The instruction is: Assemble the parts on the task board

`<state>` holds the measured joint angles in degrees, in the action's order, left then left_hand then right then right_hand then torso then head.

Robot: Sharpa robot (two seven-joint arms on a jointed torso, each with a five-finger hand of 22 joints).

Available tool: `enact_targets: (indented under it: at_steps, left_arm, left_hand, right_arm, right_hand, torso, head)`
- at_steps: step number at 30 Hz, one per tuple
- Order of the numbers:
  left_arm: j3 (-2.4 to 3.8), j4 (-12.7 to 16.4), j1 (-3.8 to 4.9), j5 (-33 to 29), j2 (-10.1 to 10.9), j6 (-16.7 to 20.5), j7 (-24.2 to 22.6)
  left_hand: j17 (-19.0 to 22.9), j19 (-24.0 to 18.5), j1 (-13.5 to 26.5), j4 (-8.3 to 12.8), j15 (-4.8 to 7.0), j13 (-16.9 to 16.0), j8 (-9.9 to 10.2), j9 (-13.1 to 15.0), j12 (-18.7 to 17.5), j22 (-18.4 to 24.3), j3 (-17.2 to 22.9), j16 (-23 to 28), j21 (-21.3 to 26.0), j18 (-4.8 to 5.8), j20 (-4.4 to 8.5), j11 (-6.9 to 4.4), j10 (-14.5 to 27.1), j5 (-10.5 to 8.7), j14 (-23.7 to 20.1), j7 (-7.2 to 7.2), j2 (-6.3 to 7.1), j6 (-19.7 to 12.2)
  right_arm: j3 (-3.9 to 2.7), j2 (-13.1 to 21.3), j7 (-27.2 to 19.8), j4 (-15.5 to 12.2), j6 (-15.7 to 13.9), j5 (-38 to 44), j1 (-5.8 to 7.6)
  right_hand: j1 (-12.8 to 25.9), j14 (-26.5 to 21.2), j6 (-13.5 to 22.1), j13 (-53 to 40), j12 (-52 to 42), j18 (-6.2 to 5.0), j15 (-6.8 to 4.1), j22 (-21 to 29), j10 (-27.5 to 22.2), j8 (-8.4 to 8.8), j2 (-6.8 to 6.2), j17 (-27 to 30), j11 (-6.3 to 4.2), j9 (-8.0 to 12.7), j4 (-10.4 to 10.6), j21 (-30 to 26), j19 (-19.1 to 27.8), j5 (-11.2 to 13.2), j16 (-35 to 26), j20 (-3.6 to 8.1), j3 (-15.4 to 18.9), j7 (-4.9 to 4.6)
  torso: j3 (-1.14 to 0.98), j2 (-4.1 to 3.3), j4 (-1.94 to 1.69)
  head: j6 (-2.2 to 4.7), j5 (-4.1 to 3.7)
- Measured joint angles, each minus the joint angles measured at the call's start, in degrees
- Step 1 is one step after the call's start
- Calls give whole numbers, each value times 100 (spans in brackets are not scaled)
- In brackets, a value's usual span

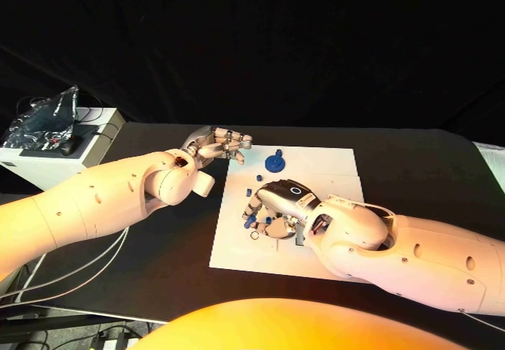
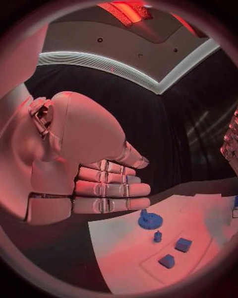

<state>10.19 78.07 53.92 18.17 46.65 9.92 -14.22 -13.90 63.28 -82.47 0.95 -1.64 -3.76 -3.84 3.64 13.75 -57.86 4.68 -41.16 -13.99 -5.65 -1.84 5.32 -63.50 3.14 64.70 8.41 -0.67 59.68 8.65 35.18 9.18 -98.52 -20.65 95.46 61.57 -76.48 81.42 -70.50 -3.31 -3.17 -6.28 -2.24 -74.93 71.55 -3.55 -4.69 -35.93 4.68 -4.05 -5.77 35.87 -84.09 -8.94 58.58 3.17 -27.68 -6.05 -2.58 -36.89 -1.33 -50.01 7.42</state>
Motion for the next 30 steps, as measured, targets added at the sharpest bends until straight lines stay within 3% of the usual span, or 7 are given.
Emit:
enact_targets:
  at_steps: [10,30]
  left_arm:
    - [0,12,0,-1,8,-2,1]
    - [0,22,0,-3,26,-3,4]
  left_hand:
    - [0,0,0,0,0,0,0,0,0,-3,0,0,0,0,0,0,0,0,0,0,0,0]
    - [-3,0,0,0,0,0,0,0,0,-1,0,0,0,0,0,0,0,0,0,0,0,0]
  right_arm:
    - [36,-80,-7,128,134,10,-89]
    - [48,-52,92,186,432,222,-124]
  right_hand:
    - [-7,1,9,0,19,-3,1,1,0,1,-7,1,0,-2,0,0,9,0,-2,-9,1,-7]
    - [-6,9,28,0,0,-23,9,2,0,12,-6,2,0,1,-49,-20,20,-33,-2,-20,0,-7]
  torso:
    - [-8,1,2]
    - [-8,1,3]
  head:
    - [0,13]
    - [0,7]
